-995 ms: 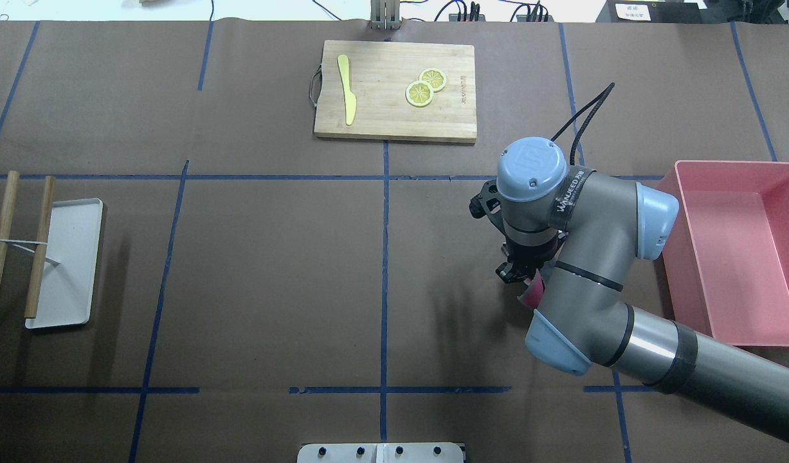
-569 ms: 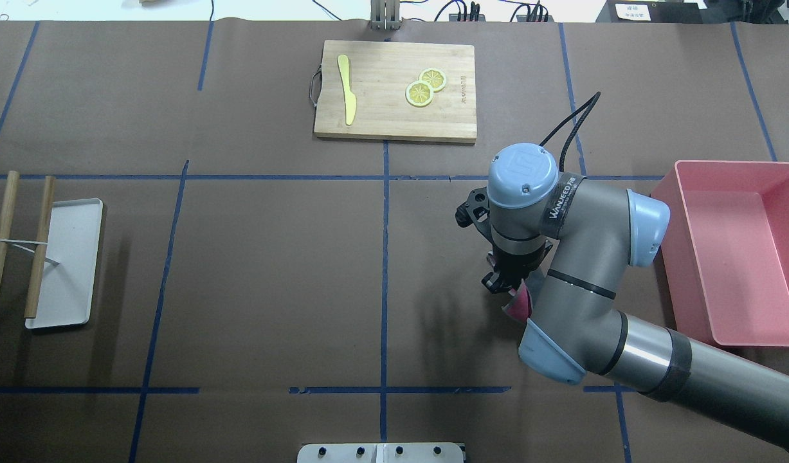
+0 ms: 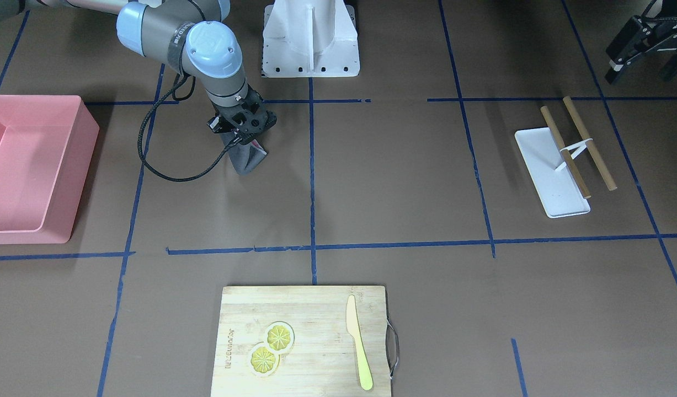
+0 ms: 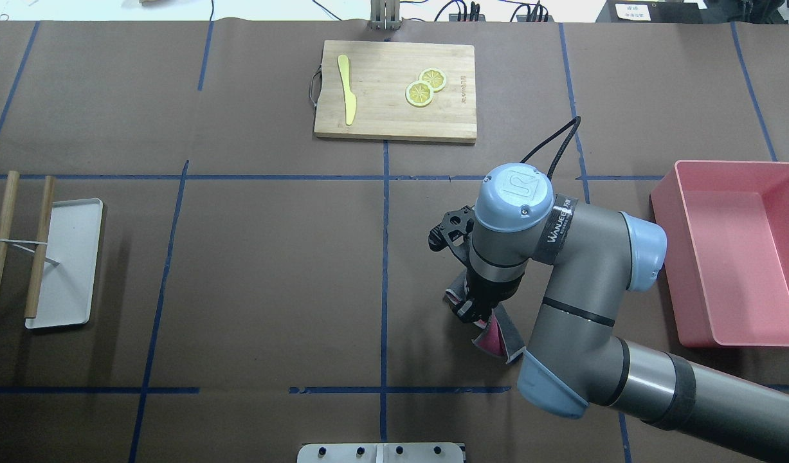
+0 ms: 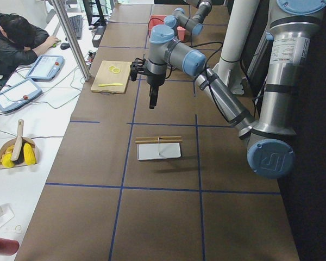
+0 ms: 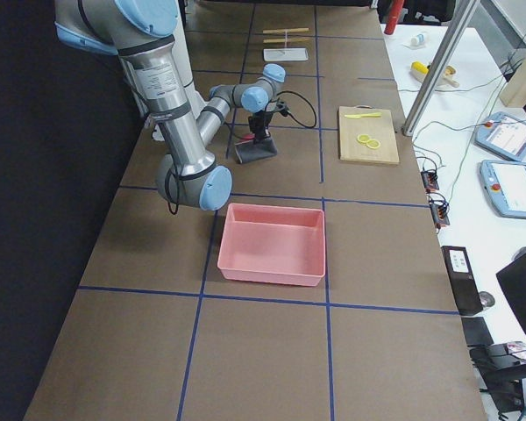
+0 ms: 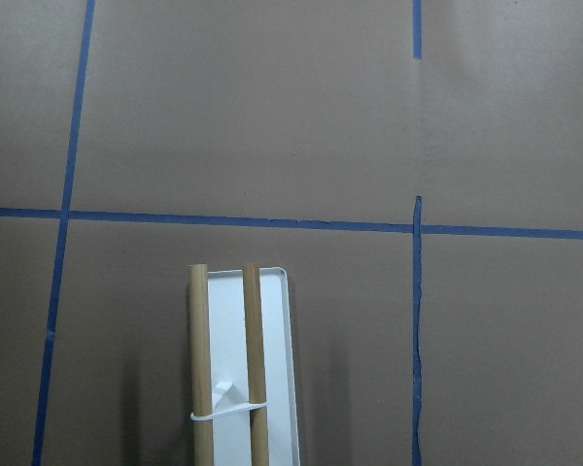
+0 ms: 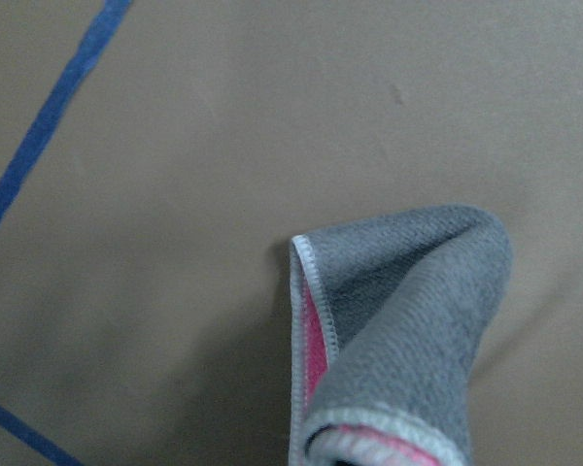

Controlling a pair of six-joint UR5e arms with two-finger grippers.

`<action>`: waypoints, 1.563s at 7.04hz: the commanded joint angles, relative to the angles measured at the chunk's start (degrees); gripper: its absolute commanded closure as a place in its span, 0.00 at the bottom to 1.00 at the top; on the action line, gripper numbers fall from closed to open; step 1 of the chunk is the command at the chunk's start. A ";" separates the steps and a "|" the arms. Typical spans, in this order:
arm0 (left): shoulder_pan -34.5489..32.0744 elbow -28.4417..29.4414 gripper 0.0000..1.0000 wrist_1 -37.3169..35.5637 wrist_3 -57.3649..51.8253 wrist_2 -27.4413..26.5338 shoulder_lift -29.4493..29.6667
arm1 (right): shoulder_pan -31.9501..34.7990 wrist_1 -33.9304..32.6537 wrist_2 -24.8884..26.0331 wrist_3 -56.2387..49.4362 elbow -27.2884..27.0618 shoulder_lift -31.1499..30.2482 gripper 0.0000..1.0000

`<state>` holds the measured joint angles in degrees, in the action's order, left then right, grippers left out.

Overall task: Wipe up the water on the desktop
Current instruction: 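Rub the towel back and forth on the table with the right gripper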

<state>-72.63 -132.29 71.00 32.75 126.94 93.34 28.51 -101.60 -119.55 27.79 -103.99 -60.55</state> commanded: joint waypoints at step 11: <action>-15.96 27.87 0.00 7.31 -35.30 1.29 -2.90 | 16.08 0.35 -0.77 -12.87 10.31 -2.83 0.98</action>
<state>-88.50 -105.64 77.22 -2.46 128.22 90.26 46.81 -101.28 -120.26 13.07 -93.44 -64.28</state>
